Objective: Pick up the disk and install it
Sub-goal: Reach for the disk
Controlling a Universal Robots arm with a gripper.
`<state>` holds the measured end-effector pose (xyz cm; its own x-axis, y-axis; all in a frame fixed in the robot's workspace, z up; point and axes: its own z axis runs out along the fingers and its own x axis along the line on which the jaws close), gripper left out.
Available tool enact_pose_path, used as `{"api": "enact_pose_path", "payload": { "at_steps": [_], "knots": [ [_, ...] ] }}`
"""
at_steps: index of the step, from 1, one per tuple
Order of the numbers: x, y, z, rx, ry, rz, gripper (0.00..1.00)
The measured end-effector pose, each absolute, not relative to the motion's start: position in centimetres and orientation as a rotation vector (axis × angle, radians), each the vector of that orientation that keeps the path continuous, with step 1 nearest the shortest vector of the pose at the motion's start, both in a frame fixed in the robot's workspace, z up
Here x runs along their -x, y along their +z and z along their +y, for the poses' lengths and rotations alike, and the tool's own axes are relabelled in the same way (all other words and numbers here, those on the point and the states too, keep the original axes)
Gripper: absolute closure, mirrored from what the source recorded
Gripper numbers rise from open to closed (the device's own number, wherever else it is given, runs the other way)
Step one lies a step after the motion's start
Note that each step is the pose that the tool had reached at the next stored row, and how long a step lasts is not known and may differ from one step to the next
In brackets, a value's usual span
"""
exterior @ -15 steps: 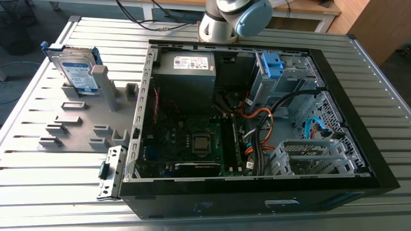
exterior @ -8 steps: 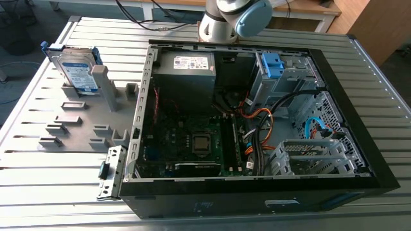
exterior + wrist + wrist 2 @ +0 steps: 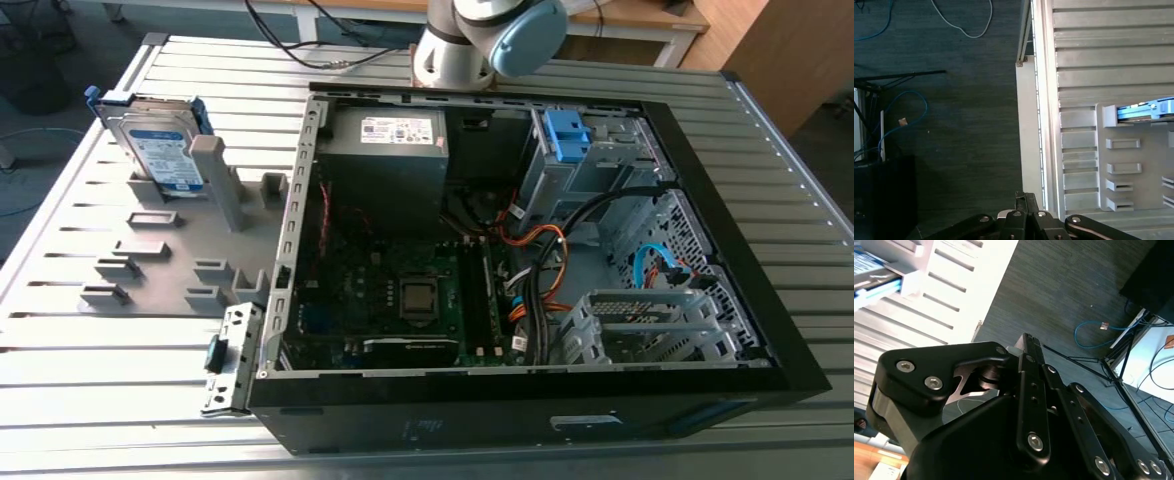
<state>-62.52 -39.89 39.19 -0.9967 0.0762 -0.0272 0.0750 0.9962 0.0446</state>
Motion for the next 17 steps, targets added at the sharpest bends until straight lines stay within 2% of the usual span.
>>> {"api": "enact_pose_path", "payload": {
  "at_steps": [17],
  "knots": [
    [54.8,38.7,-39.9,-0.118,0.068,3.110,0.89]
  ]
}}
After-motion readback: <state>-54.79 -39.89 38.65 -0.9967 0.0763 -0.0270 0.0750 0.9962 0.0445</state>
